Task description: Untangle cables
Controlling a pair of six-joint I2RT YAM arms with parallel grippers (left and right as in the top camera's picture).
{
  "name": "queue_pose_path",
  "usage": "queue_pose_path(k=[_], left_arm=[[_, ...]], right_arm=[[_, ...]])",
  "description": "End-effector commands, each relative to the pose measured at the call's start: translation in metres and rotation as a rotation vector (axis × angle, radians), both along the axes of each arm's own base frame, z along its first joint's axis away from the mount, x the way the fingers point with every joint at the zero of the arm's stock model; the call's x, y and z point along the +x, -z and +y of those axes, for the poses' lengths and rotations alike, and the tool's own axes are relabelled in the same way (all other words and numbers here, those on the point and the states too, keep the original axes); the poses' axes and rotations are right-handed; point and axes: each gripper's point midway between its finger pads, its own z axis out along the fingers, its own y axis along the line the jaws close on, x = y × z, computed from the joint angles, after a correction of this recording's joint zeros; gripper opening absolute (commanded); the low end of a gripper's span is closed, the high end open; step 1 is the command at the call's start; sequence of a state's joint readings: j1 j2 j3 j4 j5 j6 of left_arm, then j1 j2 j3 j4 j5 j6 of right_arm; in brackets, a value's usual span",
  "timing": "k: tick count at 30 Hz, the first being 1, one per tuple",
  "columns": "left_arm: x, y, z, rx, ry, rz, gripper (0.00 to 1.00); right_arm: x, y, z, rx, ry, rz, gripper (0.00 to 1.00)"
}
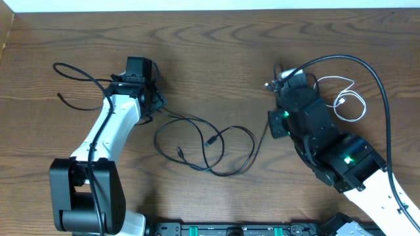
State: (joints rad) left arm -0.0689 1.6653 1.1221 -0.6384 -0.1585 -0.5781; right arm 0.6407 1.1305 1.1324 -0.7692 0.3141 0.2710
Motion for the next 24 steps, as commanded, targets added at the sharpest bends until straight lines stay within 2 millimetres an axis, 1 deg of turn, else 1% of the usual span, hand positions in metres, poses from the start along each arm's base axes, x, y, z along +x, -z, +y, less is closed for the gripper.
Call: queue_pose_path(k=[1,2,5,7,9,10,11,13,16,20,24], left_arm=[[-0.001,0.004,-0.006,-0.036,0.023,0.014,0.86],[0.000,0.005,-0.011,-0.051,0.063,0.019,0.90],[0.004,0.005,-0.035,-0.129,0.271,0.017,0.91],[0.005,0.002,-0.061,-0.232,0.429,-0.002,0.91],[0.001,-0.006,-0.091,-0.364,0.593,-0.033,0.91],[-0.003,-0.011,-0.106,-0.431,0.670,-0.050,0.91],[-0.008,-0.015,-0.116,-0.478,0.716,-0.056,0.91],[-0.017,-0.018,-0.125,-0.514,0.745,-0.039,0.91],[-0.037,-0.019,-0.138,-0.529,0.773,0.025,0.91],[-0.068,-0.024,-0.166,-0.520,0.929,0.088,0.91],[-0.093,-0.031,-0.196,-0.513,1.065,0.116,0.91]], right_arm=[[-0.006,0.009,-0.007,0.074,0.129,0.075,0.01],[-0.010,0.016,-0.010,0.057,0.140,0.106,0.01],[-0.021,0.036,-0.018,0.012,0.177,0.195,0.01],[-0.026,0.047,-0.022,-0.014,0.200,0.246,0.01],[-0.031,0.058,-0.026,-0.045,0.219,0.294,0.01],[-0.034,0.063,-0.028,-0.055,0.233,0.319,0.01],[-0.036,0.069,-0.028,-0.057,0.244,0.346,0.01],[-0.040,0.078,-0.024,-0.058,0.236,0.399,0.01],[-0.043,0.092,-0.020,-0.056,0.230,0.471,0.01],[-0.043,0.108,-0.031,-0.106,0.260,0.540,0.01],[-0.044,0.125,-0.042,-0.121,0.265,0.642,0.01]])
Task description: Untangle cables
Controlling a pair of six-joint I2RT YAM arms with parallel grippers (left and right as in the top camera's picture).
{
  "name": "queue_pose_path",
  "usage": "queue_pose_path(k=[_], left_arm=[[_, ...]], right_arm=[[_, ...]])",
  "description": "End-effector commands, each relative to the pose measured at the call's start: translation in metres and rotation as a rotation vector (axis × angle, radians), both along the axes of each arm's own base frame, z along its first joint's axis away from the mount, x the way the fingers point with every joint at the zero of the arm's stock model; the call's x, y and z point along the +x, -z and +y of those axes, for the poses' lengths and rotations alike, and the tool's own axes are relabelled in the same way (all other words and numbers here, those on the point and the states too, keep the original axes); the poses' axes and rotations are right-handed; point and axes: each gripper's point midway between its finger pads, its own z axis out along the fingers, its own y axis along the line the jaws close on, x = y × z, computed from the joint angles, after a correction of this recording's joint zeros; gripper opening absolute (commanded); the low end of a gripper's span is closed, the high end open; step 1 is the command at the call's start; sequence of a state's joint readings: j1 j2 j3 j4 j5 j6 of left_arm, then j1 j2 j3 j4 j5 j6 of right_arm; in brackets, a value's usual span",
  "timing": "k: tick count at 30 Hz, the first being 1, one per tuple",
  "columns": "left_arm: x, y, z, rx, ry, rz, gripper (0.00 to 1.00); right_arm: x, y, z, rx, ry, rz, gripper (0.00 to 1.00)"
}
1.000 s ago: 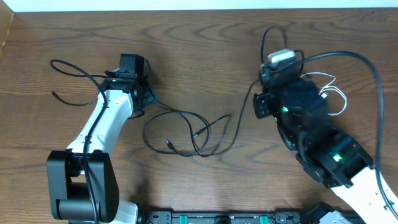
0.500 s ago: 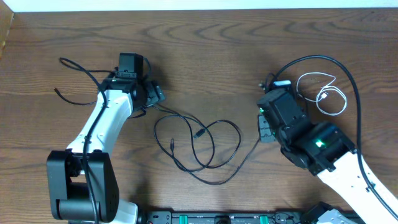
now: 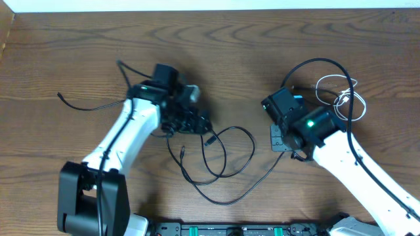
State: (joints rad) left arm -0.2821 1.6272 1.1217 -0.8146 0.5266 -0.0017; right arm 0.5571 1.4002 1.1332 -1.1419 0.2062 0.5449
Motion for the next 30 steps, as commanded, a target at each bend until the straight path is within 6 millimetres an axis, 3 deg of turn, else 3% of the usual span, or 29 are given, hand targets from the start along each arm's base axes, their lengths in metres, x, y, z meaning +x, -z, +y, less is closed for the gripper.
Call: queue_pose_path(k=[1,9,13,17,23,30], left_arm=[[-0.023,-0.014,-0.029,-0.039,0.153,-0.038,0.91],[-0.072,-0.011,-0.073,-0.027,0.338,0.006,0.91],[-0.083,-0.007,-0.081,0.014,0.390,-0.013,0.91],[-0.080,-0.001,-0.081,0.098,0.328,-0.032,0.91],[-0.076,-0.001,-0.103,0.078,0.307,-0.077,0.91],[-0.067,0.025,-0.102,0.208,0.159,-0.070,0.91]], right_arm=[[0.002,0.010,-0.003,0.041,0.004,0.078,0.01],[0.007,0.037,-0.010,0.160,-0.017,0.235,0.01],[0.012,0.048,-0.016,0.154,0.004,0.258,0.01],[0.014,0.055,-0.016,0.151,0.009,0.273,0.02],[0.016,0.056,-0.015,0.151,0.005,0.268,0.08],[0.017,0.056,-0.015,0.149,-0.025,0.266,0.08]])
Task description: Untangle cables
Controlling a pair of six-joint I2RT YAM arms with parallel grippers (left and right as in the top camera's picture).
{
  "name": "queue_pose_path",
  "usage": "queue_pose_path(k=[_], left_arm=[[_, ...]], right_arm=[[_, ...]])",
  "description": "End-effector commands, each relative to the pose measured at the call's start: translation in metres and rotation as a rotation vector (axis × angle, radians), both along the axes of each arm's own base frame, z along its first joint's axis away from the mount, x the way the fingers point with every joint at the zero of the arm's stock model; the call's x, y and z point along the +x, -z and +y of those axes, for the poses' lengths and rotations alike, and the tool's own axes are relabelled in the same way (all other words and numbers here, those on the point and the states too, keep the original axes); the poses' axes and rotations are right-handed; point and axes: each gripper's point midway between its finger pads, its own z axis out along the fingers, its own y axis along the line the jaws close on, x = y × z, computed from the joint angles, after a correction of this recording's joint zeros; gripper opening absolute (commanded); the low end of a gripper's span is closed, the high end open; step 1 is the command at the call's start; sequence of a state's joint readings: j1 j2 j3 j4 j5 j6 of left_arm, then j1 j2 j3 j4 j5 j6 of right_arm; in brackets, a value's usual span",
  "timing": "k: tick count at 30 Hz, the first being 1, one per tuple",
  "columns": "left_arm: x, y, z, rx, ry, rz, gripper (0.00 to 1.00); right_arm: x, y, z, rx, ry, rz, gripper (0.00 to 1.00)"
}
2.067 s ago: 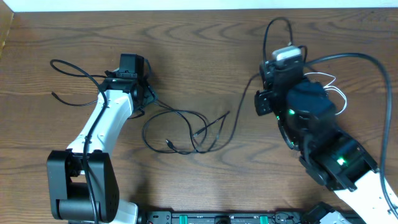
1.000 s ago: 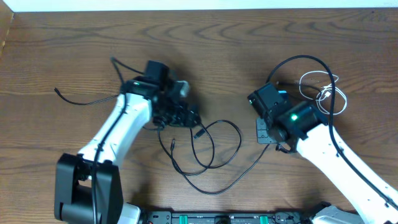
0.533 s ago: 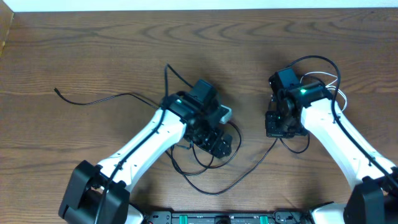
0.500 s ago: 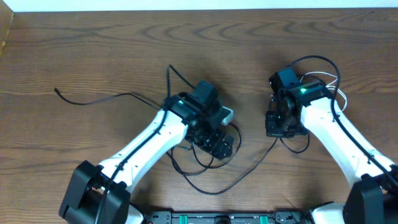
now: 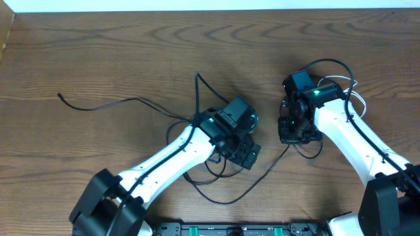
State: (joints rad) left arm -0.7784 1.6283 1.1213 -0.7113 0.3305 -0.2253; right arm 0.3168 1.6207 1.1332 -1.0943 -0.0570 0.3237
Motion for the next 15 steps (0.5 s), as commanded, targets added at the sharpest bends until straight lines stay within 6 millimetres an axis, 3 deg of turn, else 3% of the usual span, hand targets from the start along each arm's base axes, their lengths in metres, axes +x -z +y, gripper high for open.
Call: queue_pose_path(k=[1,6,11,12,15], left_arm=[[0.003,0.023,0.007,0.095,-0.089,0.009,0.91],[-0.001,0.046,0.000,0.128,-0.080,0.041,0.89],[-0.003,0.062,0.001,0.158,-0.077,0.066,0.70],[-0.003,0.063,0.001,0.159,-0.077,0.067,0.59],[-0.002,0.061,0.002,0.154,-0.081,0.063,0.12]], right_arm=[[0.003,-0.002,0.001,0.009,-0.021,-0.009,0.08],[0.003,-0.002,0.001,0.010,-0.021,-0.009,0.08],[0.003,-0.002,0.001,0.010,-0.021,-0.009,0.08],[0.003,-0.002,0.001,0.010,-0.021,-0.009,0.08],[0.003,-0.002,0.001,0.009,-0.021,-0.008,0.08]])
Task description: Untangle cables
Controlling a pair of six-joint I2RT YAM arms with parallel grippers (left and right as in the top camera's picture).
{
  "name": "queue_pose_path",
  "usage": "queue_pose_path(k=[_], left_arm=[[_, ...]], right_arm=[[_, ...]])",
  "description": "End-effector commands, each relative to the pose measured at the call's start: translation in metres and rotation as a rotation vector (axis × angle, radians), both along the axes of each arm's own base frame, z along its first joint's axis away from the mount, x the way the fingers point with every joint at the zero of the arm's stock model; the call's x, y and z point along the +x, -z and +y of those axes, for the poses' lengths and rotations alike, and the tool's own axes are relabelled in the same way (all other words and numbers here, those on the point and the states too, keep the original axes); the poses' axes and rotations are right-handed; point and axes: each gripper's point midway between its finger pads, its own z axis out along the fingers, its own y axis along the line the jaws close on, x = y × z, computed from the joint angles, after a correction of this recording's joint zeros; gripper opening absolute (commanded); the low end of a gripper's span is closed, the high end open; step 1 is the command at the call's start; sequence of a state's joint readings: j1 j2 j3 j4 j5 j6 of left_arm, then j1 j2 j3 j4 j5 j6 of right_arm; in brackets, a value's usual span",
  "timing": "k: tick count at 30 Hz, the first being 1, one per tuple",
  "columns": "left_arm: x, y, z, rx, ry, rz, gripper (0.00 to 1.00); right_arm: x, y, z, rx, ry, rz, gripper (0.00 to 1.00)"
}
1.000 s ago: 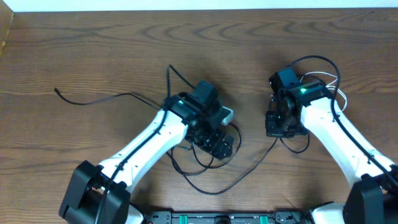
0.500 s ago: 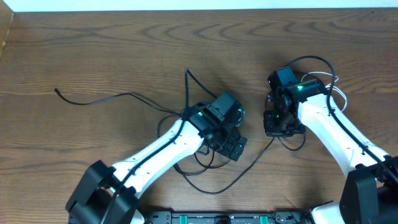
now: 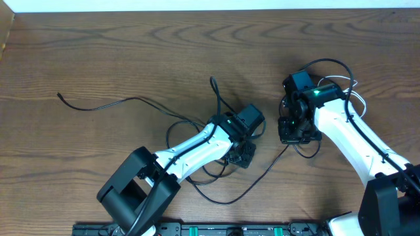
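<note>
A long black cable [image 3: 111, 103] lies with its free end at the far left and runs right into tangled loops [image 3: 197, 176] near the table's middle. My left gripper [image 3: 244, 155] points down onto those loops, and the wrist hides its fingers. From the loops a strand [image 3: 259, 181] climbs right, straight into my right gripper [image 3: 293, 136], which is closed over it. A thin white cable [image 3: 349, 90] lies coiled behind the right arm.
The left arm stretches diagonally from the front edge across the loops and hides part of them. A black lead [image 3: 215, 92] arches up from the left wrist. The table's far edge meets a white wall at the back.
My left gripper has shifted a little to the right and turned, with its arm now reaching in from further right. The right arm and the cable strand at it have not moved.
My left gripper was first at the far left on the black cable, and the right gripper was near its right end. Then both had moved inward and the loops had changed shape. After that the left gripper was down on the loops, where it remains.
</note>
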State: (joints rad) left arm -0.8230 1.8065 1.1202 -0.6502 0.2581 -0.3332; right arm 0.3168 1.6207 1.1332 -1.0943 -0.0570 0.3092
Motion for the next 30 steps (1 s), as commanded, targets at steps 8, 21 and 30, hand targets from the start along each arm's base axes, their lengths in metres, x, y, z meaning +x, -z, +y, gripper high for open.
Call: queue_pose_path(k=[8,21,30], left_arm=[[0.022,-0.042,0.025,-0.051,-0.097,-0.067,0.08],[0.060,-0.134,0.118,-0.151,-0.395,-0.251,0.08],[0.064,-0.110,0.151,-0.072,-0.502,-0.176,0.09]], right_arm=[[0.006,-0.002,0.001,0.008,-0.026,-0.020,0.01],[0.018,-0.005,0.024,0.126,-0.044,-0.065,0.67],[-0.003,-0.016,0.077,0.371,-0.273,-0.030,0.98]])
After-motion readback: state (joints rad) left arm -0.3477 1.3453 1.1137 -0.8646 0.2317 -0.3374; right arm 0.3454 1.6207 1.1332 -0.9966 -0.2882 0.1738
